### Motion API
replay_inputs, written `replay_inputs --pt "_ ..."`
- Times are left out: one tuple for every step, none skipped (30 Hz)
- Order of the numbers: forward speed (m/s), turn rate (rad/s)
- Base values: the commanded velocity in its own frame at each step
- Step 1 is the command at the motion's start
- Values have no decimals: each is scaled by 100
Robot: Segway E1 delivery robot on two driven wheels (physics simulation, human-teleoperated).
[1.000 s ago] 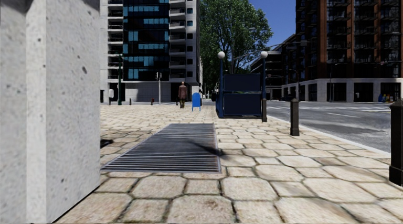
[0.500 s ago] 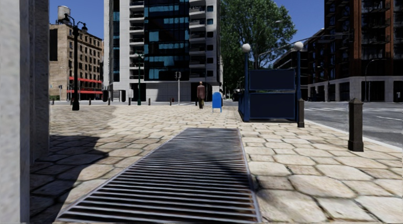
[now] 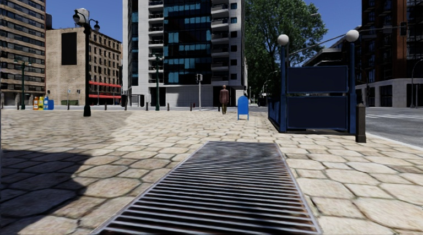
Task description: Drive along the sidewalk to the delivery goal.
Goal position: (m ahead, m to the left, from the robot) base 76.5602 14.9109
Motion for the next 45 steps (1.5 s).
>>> replay_inputs --pt "200 0" --pt "200 0" --pt "200 0" --pt "200 0" --pt "200 0" --pt "200 0" --pt "200 0" --pt "200 0" --pt "200 0" --pt "200 0" --pt "200 0" --pt "200 0" --pt "200 0" --pt "200 0" --pt "200 0" --pt "200 0" --pt "200 0" --pt "200 35" --pt "200 47" --pt "200 50" --pt "200 50" --pt "200 31" --pt "200 9" --pt "200 9" --pt "200 1" --pt "200 0" --pt "200 0" --pt "200 0" --pt "200 0" --pt "200 0" --pt "200 0" --pt "200 0" --pt "200 0" --pt "200 0" --pt "200 0" --pt "200 0" --pt "200 0" --pt "200 0" --pt "200 0" --pt "200 0" --pt "200 0" --pt "200 0" --pt "200 0" --pt "200 0" --pt "200 0"
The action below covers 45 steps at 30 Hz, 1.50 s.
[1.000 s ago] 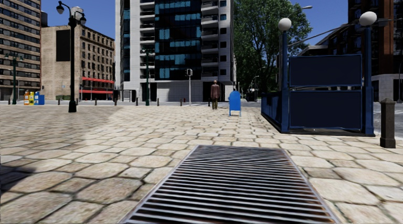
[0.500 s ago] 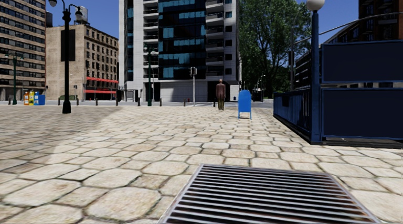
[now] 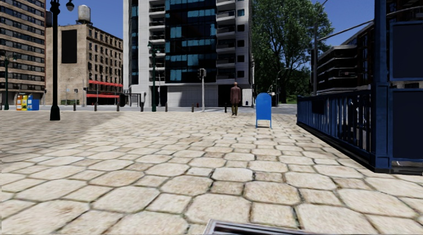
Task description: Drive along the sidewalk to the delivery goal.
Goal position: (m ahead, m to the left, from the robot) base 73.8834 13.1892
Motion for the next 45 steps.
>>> replay_inputs --pt "200 0" --pt "200 0" --pt "200 0" --pt "200 0" --pt "200 0" --pt "200 0" --pt "200 0" --pt "200 0" --pt "200 0" --pt "200 0" --pt "200 0" --pt "200 0" --pt "200 0" --pt "200 0" --pt "200 0" --pt "200 0" --pt "200 0" --pt "200 0" --pt "200 0" --pt "200 0" --pt "200 0" --pt "200 0" --pt "200 0" --pt "200 0" --pt "200 0" --pt "200 0" --pt "200 0" --pt "200 0" --pt "200 0" --pt "200 0" --pt "200 0" --pt "200 0" --pt "200 0" --pt "200 0" --pt "200 0" --pt "200 0" --pt "200 0" --pt "200 0" --pt "200 0" --pt "200 0" --pt "200 0" --pt "200 0" --pt "200 0" --pt "200 0" --pt "200 0"
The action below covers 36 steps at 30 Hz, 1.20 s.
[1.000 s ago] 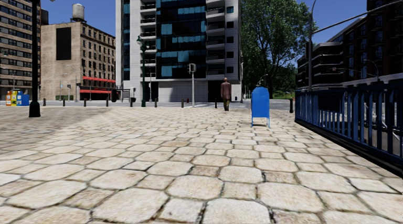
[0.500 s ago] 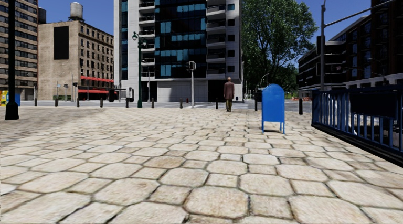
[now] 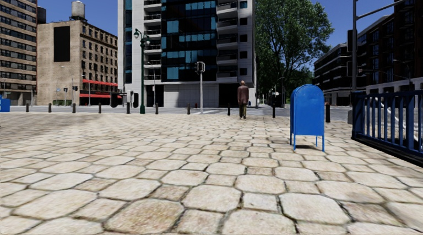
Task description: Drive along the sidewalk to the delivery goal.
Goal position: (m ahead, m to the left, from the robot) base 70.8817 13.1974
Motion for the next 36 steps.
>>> replay_inputs --pt "200 0" --pt "200 0" --pt "200 0" --pt "200 0" --pt "200 0" --pt "200 0" --pt "200 0" --pt "200 0" --pt "200 0" --pt "200 0" --pt "200 0" --pt "200 0" --pt "200 0" --pt "200 0" --pt "200 0" --pt "200 0" --pt "200 0" --pt "200 0" --pt "200 0" --pt "197 0" --pt "181 0" --pt "181 0" --pt "163 0" --pt "156 0" --pt "200 0" --pt "200 0" --pt "200 0" --pt "200 0" --pt "200 0" --pt "200 0" --pt "200 0" --pt "200 0" --pt "200 0" --pt "200 0" --pt "200 0" --pt "200 0"
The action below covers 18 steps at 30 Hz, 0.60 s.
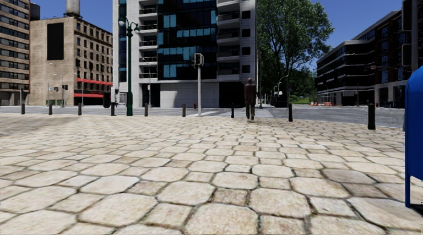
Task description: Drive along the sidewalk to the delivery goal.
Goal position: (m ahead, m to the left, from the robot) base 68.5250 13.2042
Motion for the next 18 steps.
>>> replay_inputs --pt "200 0" --pt "200 0" --pt "200 0" --pt "200 0" --pt "200 0" --pt "200 -4" --pt "200 -5" --pt "200 -5" --pt "200 -6" --pt "200 -6" --pt "200 -6" --pt "200 -6" --pt "200 -6" --pt "200 -6" --pt "200 -6" --pt "200 -6" --pt "200 -6" --pt "200 -6"
